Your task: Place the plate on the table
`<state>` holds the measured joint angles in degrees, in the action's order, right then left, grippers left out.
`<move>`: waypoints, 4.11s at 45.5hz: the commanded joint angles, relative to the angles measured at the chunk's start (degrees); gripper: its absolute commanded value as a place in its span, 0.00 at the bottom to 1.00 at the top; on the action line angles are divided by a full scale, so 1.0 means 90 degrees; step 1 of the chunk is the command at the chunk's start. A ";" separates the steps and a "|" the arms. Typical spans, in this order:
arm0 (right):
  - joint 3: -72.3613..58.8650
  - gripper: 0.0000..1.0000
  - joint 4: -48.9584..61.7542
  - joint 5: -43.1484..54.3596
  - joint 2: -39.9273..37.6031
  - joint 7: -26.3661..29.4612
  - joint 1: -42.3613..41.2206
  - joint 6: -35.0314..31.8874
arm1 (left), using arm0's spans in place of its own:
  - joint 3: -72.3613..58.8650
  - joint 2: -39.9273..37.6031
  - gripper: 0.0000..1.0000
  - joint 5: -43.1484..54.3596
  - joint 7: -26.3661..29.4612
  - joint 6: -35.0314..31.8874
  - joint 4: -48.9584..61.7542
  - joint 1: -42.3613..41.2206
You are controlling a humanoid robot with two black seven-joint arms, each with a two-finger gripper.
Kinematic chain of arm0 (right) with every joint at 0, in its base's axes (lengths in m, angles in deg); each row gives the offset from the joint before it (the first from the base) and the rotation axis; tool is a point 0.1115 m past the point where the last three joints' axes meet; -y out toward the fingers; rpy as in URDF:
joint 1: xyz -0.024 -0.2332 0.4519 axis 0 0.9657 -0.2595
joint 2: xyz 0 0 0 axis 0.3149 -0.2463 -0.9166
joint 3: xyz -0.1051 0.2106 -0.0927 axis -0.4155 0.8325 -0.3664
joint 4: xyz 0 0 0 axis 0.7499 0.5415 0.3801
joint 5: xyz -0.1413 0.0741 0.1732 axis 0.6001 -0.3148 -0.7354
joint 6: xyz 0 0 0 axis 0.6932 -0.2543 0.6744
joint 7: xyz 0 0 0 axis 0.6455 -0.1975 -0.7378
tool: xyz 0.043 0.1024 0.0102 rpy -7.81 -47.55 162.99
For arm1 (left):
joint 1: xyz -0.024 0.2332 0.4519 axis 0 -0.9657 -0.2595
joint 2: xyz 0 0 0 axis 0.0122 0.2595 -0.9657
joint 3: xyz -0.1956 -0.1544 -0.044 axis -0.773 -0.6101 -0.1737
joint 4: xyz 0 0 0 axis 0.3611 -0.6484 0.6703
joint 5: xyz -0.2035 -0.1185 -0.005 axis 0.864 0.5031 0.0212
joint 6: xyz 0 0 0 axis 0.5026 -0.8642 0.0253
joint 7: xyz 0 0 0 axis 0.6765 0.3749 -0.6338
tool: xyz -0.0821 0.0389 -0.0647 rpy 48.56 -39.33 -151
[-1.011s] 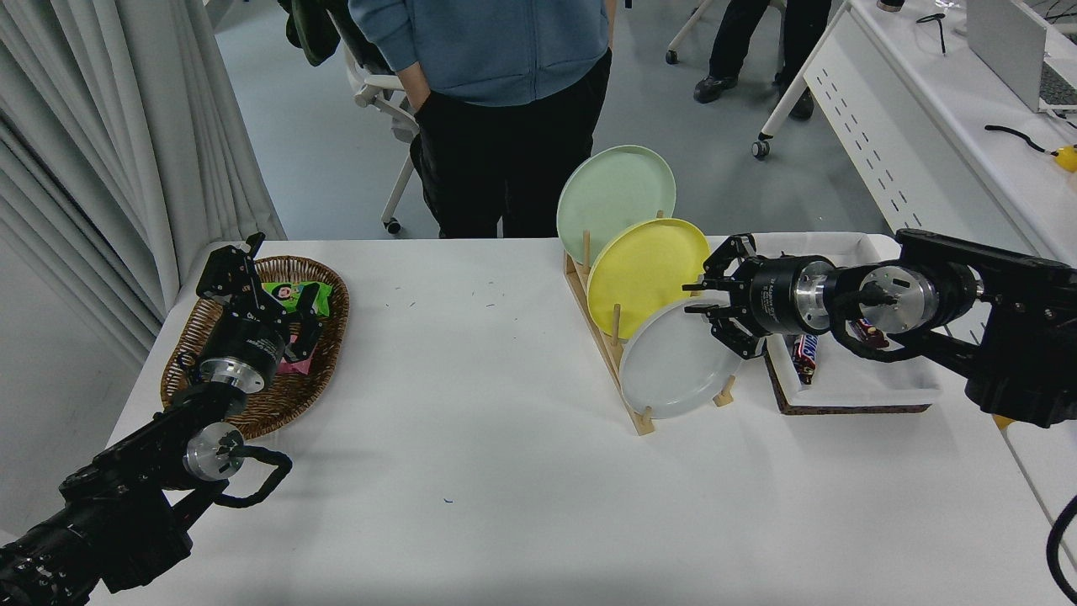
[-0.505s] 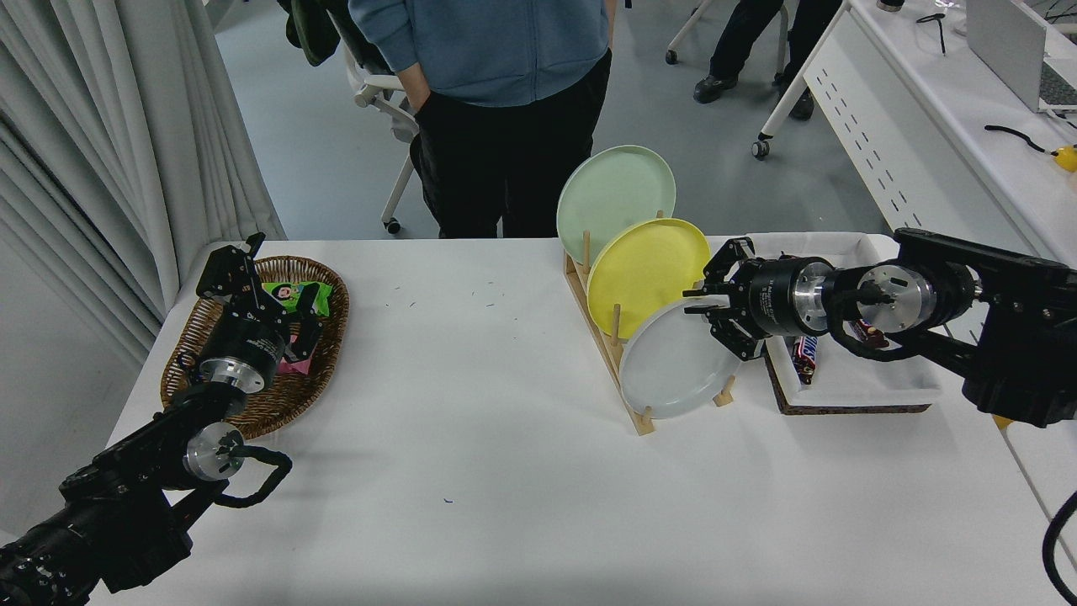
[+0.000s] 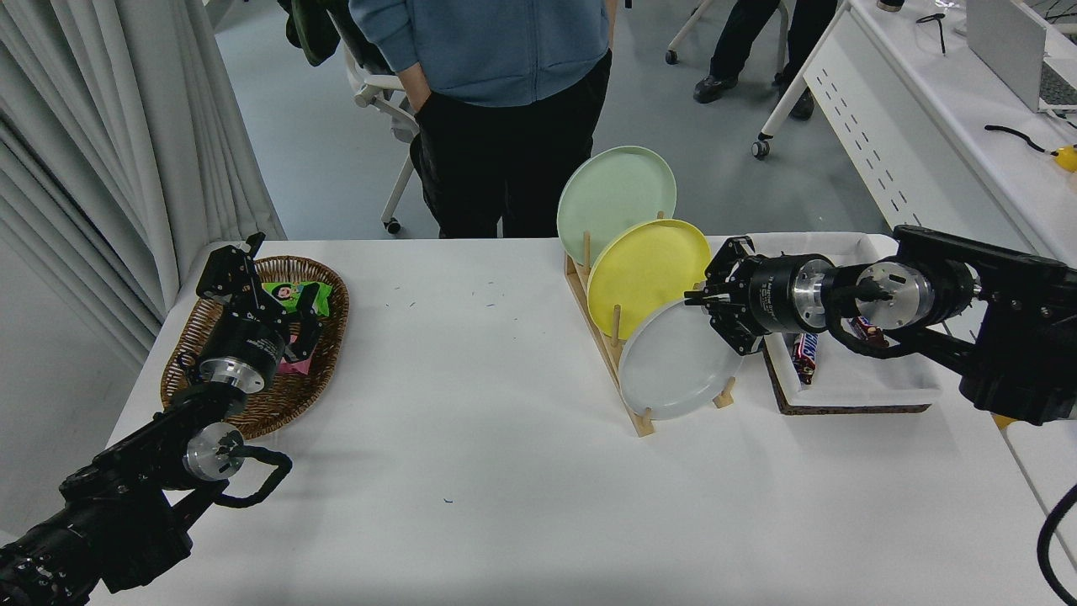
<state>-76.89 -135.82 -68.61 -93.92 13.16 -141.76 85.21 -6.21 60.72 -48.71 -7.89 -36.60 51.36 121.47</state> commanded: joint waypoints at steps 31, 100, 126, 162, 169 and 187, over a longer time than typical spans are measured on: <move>0.1402 0.00 -0.0102 0.0088 -0.0537 0.0857 -0.0812 -0.0133 | 0.0000 0.0000 1.00 -0.0002 0.0000 0.0000 0.0000 -0.0001; 0.3541 0.00 -0.1362 -0.2168 0.0606 0.0838 0.0876 0.2592 | 0.0000 0.0000 1.00 0.0007 0.0000 0.0000 0.0000 -0.0001; 0.2946 0.00 -0.1205 -0.2725 0.0782 0.0730 0.1912 0.3147 | 0.0000 0.0000 1.00 0.0007 0.0000 0.0000 0.0000 0.0009; 0.2740 0.00 -0.0668 -0.3252 0.1387 0.0584 0.2215 0.3432 | 0.0000 0.0000 1.00 -0.0003 0.0000 0.0000 0.0000 -0.0001; 0.2760 0.00 -0.0620 -0.3253 0.1455 0.0574 0.2273 0.3363 | 0.0000 0.0000 1.00 0.0007 0.0000 0.0000 0.0000 -0.0001; 0.3209 0.00 0.0191 -0.3301 0.1768 0.0506 0.2576 0.3187 | 0.0000 0.0000 1.00 0.0007 0.0000 0.0000 0.0000 -0.0001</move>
<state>-49.86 -137.66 -97.77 -79.16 18.37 -120.09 114.00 -6.21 60.72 -48.70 -7.89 -36.60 51.36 121.49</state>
